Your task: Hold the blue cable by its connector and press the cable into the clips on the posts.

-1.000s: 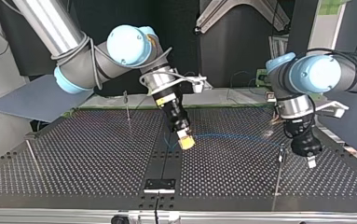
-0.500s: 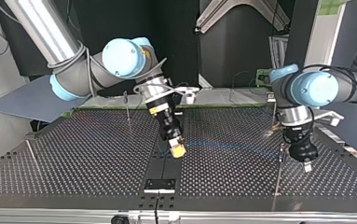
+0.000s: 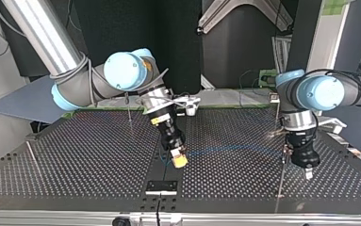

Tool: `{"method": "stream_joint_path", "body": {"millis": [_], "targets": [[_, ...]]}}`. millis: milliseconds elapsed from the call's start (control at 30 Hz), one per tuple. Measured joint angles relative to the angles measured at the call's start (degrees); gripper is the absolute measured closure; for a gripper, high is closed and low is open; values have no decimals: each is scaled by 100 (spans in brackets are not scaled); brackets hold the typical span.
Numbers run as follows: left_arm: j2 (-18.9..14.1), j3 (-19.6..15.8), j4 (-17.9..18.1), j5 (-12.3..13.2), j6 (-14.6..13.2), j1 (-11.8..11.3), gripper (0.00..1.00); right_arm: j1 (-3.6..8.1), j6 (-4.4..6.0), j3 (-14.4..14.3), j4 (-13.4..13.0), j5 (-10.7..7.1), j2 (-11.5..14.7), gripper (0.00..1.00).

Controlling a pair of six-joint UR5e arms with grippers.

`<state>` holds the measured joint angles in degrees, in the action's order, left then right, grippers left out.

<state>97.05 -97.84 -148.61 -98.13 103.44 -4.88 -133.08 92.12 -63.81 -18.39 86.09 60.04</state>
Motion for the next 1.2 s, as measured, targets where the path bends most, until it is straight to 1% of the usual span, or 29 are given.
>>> {"method": "stream_joint_path", "body": {"millis": [67,167,333,500,567,667,700,733,800,833,867,900,933,1000,1033,1067,1200], "targets": [[1,-3,62,52,-25,-4,100,0,0,8,27,-2,-2,100],[1,-6,48,21,-123,-10,100,-5,1,8,54,-3,-3,100],[1,-11,-165,-199,-356,14,100,-31,0,6,69,-3,-4,100],[0,-9,-347,-430,-358,34,100,-40,0,7,96,-3,-4,100],[0,-9,-365,-444,-400,34,100,-40,0,7,106,-3,-6,100],[0,-9,-369,-370,-520,22,100,-40,0,6,113,-3,-6,100],[0,-10,-372,-319,-566,18,82,-41,-1,6,114,-3,-6,100],[-1,-11,-377,-277,-586,16,82,-40,-3,5,114,-3,-6,100],[-2,-9,-397,-231,-567,11,58,-40,-5,5,117,-4,-6,100],[-4,-8,-408,-233,-536,9,58,-39,-6,5,121,-6,-6,100],[-5,-8,-417,-233,-499,6,33,-38,-7,4,124,-7,-7,100],[-6,-7,-427,-224,-443,3,22,-35,-9,5,128,-8,-7,100],[-7,-7,-433,-205,-398,2,22,-31,-11,5,133,-10,-7,100],[-8,-7,-463,-141,-294,1,4,-25,-14,4,138,-13,-7,100],[-11,-7,-482,-119,-250,0,4,-21,-15,4,142,-16,-8,100],[-15,-8,-504,-107,-209,-3,0,-17,-15,4,145,-17,-8,100],[-23,-11,-673,-158,-2,-28,0,-6,-22,4,151,-26,-10,100]]}}
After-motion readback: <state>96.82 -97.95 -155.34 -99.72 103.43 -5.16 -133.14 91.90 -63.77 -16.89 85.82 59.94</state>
